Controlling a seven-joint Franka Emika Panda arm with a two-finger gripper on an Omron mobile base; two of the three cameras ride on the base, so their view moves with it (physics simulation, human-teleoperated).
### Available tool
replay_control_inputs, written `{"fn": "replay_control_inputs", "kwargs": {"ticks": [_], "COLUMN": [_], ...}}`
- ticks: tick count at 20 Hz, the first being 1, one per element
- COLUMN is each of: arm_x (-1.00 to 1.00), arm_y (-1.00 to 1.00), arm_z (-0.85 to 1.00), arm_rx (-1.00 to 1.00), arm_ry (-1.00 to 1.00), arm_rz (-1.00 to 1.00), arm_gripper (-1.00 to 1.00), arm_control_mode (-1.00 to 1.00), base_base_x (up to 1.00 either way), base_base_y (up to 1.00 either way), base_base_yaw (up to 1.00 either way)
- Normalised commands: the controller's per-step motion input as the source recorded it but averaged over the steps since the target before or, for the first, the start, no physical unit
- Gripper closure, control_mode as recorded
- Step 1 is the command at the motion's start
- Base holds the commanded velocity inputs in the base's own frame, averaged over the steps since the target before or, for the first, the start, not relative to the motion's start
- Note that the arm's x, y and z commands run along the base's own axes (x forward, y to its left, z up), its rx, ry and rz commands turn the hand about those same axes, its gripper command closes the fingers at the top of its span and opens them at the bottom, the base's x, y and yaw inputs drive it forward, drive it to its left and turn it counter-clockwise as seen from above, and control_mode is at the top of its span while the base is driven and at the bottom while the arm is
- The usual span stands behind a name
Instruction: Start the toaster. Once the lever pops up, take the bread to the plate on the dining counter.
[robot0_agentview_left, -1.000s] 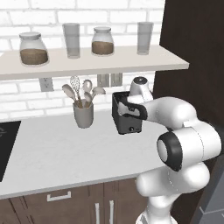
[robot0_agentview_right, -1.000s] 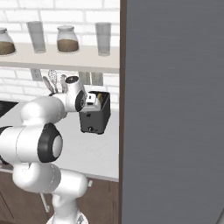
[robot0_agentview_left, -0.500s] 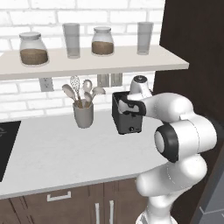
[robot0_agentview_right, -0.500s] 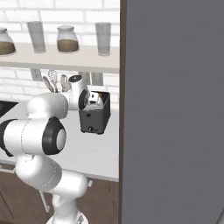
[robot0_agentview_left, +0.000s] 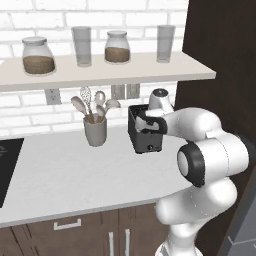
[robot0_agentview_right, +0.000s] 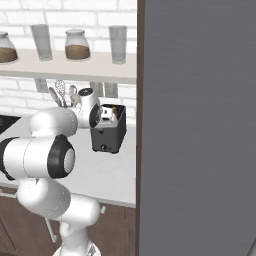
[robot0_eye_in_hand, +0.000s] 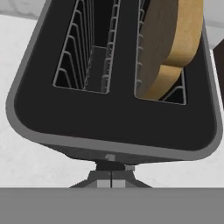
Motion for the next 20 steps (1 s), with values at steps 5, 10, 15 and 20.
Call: {"fn": "replay_control_inputs", "kwargs": {"ticks": [5,10,15,20], "arm_x": [0.03,0.24,0.04,0.16], "arm_y": [0.00,0.00,0.00,0.00], "arm_z": [-0.04,-0.03,-0.22,-0.44], "arm_rx": [0.00,0.00,0.00,0.00], "arm_ry": [-0.03,0.00,0.00,0.00], "arm_rz": [0.00,0.00,0.00,0.00], "arm_gripper": [1.00,1.00,1.00,1.00], "arm_control_mode": [-1.00,-1.00,-1.00,-1.00], "base_base_x": [0.00,0.00,0.00,0.00], "base_base_y": [0.00,0.00,0.00,0.00], "base_base_yaw": [0.00,0.00,0.00,0.00]}}
